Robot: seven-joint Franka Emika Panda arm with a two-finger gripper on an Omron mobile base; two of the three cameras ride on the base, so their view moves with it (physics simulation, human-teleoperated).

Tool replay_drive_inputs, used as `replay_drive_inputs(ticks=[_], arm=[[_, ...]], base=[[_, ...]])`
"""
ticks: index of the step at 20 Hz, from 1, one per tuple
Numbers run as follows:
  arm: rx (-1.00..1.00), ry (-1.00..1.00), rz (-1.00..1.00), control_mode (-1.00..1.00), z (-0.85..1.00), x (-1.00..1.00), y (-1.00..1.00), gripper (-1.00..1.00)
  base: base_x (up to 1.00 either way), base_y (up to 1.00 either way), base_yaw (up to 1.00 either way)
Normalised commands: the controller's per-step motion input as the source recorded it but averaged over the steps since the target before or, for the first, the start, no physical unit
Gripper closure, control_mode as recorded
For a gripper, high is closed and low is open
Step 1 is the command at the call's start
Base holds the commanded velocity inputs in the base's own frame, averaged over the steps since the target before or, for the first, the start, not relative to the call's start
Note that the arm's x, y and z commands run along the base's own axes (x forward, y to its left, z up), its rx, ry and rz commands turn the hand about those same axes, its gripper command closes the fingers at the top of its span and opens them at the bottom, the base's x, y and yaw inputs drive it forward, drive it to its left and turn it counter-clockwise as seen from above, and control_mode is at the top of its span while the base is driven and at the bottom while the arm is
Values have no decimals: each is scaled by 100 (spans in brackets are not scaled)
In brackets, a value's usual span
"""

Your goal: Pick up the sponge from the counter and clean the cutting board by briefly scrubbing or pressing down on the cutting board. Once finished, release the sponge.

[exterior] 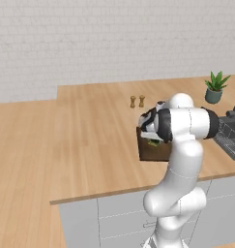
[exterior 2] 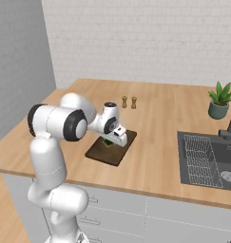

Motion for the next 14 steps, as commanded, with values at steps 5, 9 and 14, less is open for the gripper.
replay_drive_inputs(ticks=[5,9,14], arm=[[-3,32,0,-100,-61,-99,7,100],[-5,38,0,-100,-68,-100,6,100],[-1,54,0,-100,-36,-94,0,100]], base=[[0,0,0],[0,0,0],[0,0,0]])
